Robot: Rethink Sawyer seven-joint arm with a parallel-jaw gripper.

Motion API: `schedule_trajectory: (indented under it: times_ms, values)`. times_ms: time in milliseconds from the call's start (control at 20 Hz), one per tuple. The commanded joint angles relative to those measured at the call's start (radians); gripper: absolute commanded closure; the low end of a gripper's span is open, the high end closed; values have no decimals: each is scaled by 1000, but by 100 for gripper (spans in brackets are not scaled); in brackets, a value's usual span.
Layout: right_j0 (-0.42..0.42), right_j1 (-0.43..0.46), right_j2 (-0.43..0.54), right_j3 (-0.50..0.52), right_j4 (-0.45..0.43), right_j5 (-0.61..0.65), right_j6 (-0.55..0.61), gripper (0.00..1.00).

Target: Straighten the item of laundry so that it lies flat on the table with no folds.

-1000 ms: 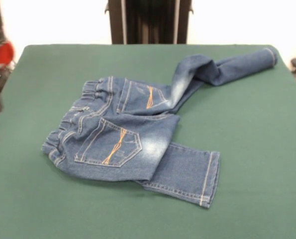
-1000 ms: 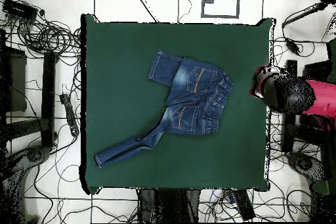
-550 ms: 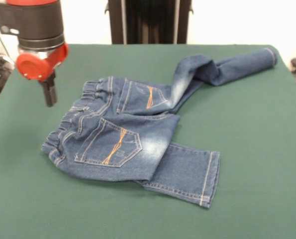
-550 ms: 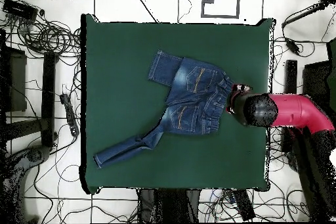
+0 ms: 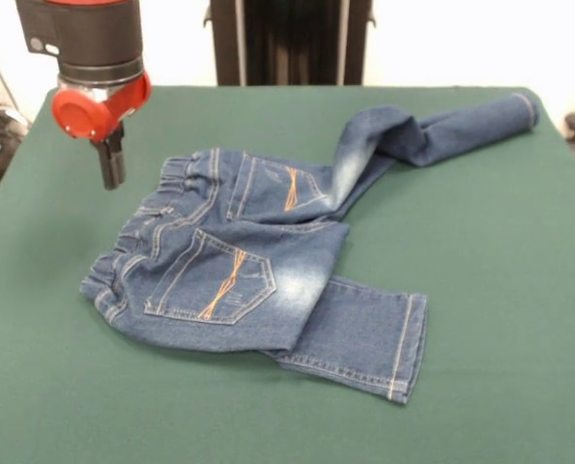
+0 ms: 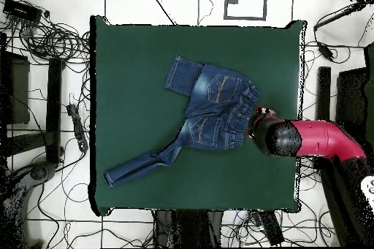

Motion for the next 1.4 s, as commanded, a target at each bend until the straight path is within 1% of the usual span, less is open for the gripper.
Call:
schedule_trajectory:
  times_ms: [50,300,650,800,1150,1400]
  values:
    - [51,5,-64,161,25,-98,326,100]
    - [106,-7,-111,203,25,-180,373,100]
    - [151,-30,-182,275,65,-274,429,100]
    - [190,-45,-226,304,79,-315,457,100]
    - [265,-72,-298,362,119,-376,499,100]
    - [337,-77,-333,365,152,-383,527,100]
